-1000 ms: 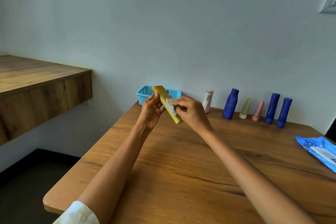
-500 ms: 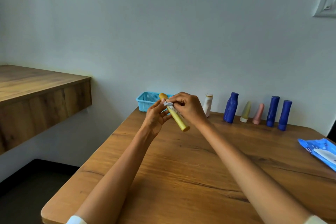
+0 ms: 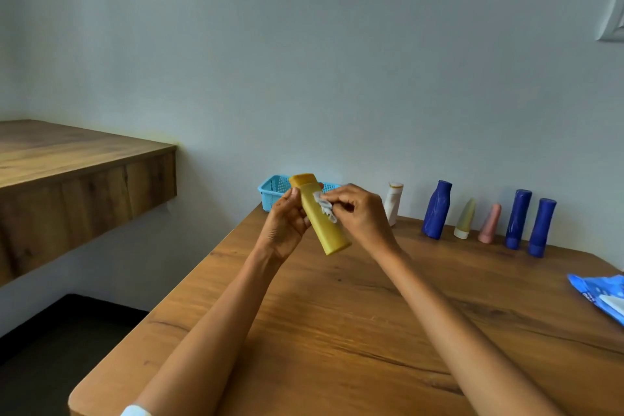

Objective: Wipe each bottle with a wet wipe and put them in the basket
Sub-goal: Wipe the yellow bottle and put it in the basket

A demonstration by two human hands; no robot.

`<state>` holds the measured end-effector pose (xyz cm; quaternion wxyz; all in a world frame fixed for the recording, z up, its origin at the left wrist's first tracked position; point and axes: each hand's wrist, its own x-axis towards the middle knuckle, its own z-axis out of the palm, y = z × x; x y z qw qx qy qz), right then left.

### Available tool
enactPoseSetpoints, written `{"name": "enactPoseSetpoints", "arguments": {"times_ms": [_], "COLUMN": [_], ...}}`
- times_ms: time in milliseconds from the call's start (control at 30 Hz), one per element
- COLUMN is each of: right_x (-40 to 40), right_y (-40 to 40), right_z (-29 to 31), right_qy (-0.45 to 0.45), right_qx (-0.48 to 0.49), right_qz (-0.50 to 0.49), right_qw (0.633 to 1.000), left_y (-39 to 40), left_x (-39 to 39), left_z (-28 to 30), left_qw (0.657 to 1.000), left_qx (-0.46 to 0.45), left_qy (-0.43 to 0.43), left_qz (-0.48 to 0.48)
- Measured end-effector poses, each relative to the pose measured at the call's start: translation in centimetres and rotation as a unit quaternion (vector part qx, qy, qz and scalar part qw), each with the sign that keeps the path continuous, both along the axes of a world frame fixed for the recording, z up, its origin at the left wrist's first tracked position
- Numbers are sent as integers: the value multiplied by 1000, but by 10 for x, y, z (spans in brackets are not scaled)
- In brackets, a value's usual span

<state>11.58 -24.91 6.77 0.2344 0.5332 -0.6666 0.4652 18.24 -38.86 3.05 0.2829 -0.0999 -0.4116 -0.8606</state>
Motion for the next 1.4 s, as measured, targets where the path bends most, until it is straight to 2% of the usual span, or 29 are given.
{"name": "enactPoseSetpoints", "arguments": {"times_ms": [167, 333, 467, 600, 733, 900, 1000, 1100, 1167, 1300, 1400], "right_x": [10, -8, -9, 0, 10, 9, 0, -10, -15, -10, -4], "right_y": [5, 11, -16, -38, -31, 7, 19, 11, -3, -26, -25], "right_z": [-17, -16, 14, 31, 12, -18, -17, -4, 9, 20, 5], "right_qy": [94, 7, 25, 24, 47, 116, 75, -6, -26, -3, 9], "right_qx": [52, 49, 27, 19, 12, 68, 73, -16, -45, 69, 77], "right_qz": [33, 11, 0, -7, -16, 18, 12, -9, -12, 37, 61], "right_qw": [994, 999, 999, 999, 999, 991, 994, 1000, 999, 997, 995], "left_y": [-16, -6, 7, 6, -2, -8, -2, 1, 2, 4, 6], "left_x": [6, 4, -2, -2, -1, -2, -5, -5, -4, -3, -3], "left_z": [2, 2, -1, 1, 2, 0, -1, 0, -1, 2, 4], "left_qw": [999, 998, 1000, 1000, 999, 998, 999, 999, 999, 1000, 1000], "left_qx": [18, 32, -13, -12, 27, 29, 17, 6, -2, -2, 2], "left_qy": [6, 0, -17, 1, 7, -16, -17, -23, -24, -11, -6], "left_qz": [49, 46, 6, 0, 29, 51, 35, 28, 25, 14, 14]}}
